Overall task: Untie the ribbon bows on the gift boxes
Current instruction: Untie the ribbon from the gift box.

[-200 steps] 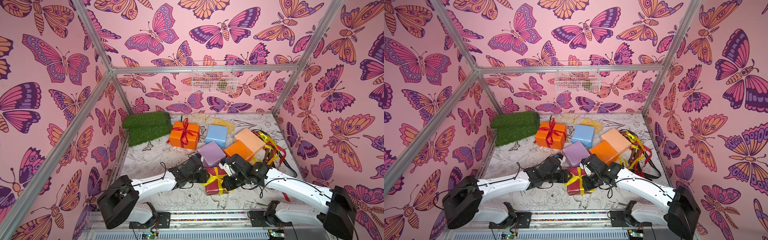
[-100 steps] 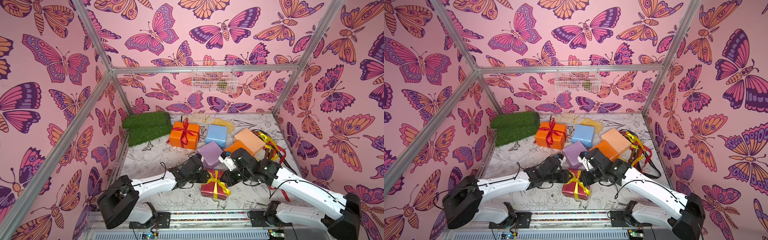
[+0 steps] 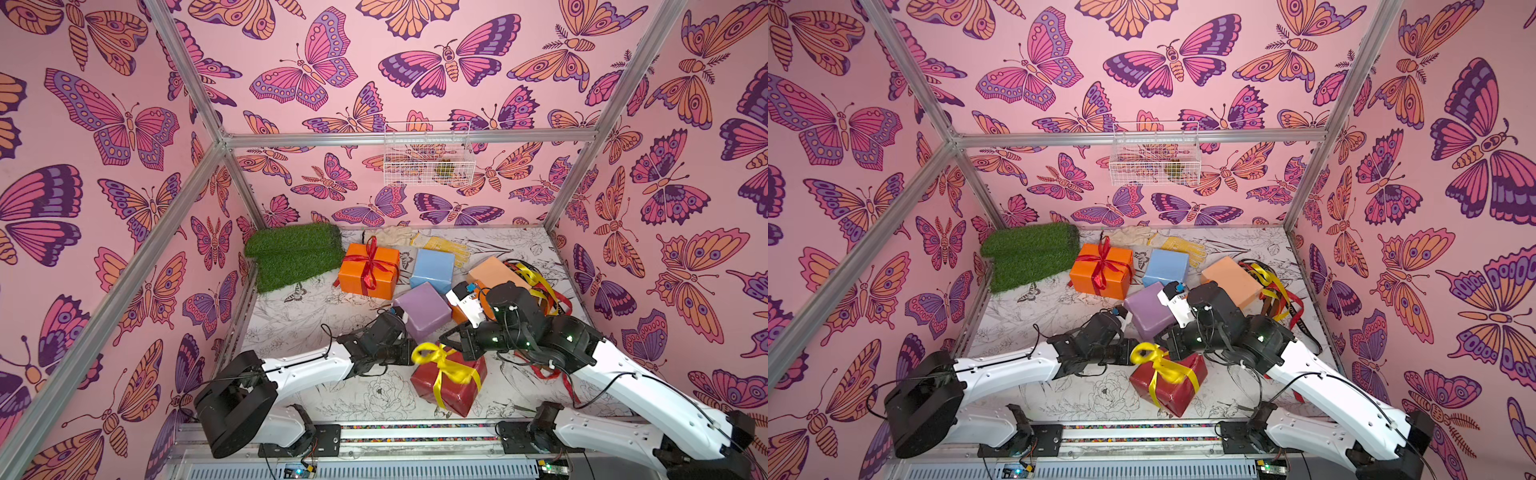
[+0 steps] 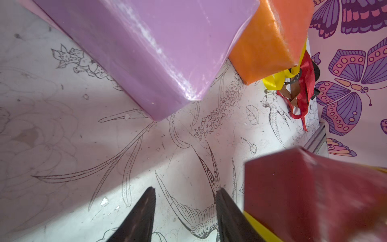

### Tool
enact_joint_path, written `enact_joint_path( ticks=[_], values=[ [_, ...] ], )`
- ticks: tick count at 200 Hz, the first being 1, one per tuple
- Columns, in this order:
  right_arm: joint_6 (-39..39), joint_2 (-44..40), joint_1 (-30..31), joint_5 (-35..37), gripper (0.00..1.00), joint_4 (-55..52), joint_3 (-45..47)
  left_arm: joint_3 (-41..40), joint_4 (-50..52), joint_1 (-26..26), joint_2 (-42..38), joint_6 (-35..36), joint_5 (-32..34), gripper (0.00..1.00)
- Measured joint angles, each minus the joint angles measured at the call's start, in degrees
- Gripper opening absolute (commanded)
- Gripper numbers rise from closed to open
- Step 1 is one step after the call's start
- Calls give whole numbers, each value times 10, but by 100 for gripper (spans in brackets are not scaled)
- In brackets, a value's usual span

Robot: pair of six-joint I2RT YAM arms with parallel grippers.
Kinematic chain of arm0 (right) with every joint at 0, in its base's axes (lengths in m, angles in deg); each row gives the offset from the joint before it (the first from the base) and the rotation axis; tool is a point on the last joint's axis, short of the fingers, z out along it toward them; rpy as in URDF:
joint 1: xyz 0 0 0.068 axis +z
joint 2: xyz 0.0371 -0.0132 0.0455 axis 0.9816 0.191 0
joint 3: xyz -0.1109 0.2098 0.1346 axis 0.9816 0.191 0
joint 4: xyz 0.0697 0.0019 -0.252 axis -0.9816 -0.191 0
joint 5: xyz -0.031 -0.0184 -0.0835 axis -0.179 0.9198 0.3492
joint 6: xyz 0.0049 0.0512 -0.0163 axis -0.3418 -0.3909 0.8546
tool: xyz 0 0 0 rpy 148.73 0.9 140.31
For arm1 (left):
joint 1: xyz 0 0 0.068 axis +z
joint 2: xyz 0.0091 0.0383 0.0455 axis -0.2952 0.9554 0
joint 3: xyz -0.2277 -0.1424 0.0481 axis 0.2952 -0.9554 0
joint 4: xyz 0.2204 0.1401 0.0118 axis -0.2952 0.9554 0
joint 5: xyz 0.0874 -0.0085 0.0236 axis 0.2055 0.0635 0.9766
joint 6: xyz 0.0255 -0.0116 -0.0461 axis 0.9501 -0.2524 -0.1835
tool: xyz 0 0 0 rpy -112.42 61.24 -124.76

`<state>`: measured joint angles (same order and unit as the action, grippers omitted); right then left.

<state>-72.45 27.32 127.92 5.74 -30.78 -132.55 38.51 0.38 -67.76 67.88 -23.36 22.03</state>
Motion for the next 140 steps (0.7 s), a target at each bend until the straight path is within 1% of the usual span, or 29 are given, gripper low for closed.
enact_joint_path(
  ticks=[14,66,84,110,140],
  values=[
    [0,6,-2,0,0,1,1,-2,5,0,-12,1,5,57],
    [1,36,-9,0,0,11,15,-1,71,13,-93,28,39,60],
    [3,47,-16,0,0,15,16,0,88,17,-110,44,45,61],
    [14,60,-47,4,0,10,-4,4,100,18,-111,76,22,62],
    [33,82,-111,23,0,3,-80,10,92,14,-92,97,-22,62]
  ],
)
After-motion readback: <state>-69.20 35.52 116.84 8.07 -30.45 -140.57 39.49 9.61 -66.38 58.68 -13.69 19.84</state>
